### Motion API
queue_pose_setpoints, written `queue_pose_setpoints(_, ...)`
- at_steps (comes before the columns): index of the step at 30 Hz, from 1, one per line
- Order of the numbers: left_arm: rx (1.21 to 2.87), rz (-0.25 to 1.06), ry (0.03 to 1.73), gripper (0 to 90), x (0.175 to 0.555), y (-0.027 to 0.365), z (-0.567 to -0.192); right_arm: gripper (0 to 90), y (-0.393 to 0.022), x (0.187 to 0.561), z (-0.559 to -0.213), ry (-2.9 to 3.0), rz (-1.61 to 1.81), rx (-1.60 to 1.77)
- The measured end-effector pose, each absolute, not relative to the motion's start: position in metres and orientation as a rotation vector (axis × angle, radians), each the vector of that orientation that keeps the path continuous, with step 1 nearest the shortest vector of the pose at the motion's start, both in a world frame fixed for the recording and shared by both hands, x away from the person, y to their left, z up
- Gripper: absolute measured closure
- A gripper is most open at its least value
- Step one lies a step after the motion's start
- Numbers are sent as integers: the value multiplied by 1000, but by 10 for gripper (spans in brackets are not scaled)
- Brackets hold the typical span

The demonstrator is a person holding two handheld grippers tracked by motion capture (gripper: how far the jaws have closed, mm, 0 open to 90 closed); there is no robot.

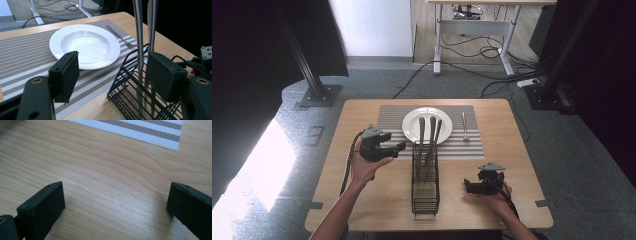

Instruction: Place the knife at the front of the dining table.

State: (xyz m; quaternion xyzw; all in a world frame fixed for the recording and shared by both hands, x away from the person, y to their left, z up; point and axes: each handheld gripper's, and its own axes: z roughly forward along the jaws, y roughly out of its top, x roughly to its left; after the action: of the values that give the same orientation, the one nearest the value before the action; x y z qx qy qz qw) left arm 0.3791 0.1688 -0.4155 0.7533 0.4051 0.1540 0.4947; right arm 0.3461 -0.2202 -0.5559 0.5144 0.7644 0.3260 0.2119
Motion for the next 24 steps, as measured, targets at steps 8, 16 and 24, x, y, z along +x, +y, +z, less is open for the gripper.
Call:
queue_pose_setpoints(8, 1842, 347, 967, 302, 387, 156, -413, 16, -220, 346, -556, 2122, 905, 1427)
queue_pose_setpoints(16, 1838, 311, 944, 310, 397, 142, -408, 16, -220, 346, -556, 2124, 904, 1428)
queue_pose_setpoints(24, 1836, 315, 941, 338, 406, 125, -407, 16, -220, 346, -556, 2122, 905, 1428)
